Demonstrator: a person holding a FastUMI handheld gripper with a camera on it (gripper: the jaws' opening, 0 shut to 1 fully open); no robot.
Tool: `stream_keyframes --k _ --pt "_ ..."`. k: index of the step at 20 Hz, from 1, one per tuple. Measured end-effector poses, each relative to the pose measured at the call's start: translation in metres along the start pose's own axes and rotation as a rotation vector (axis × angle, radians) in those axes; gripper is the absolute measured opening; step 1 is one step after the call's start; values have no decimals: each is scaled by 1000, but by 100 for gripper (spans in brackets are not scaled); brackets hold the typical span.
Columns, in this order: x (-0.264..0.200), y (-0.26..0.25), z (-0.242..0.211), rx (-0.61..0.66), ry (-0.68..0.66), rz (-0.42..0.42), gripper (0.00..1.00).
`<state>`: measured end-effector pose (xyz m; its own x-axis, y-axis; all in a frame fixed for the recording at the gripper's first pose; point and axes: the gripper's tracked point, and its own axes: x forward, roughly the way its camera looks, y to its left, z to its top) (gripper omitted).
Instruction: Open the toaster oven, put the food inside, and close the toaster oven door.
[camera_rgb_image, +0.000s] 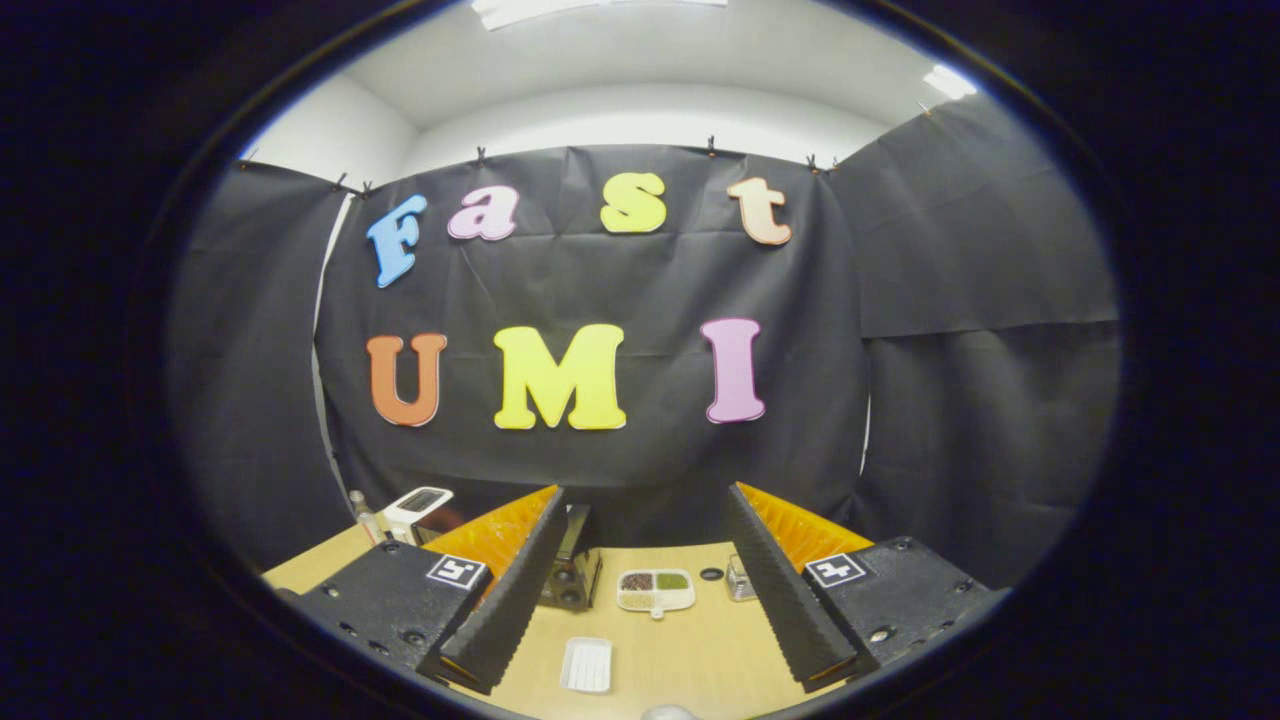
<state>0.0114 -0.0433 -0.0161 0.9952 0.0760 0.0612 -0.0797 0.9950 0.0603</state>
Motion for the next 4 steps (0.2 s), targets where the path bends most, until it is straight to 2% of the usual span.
stream_keyframes --k 4 --pt "-4 3 -3 2 12 4 100"
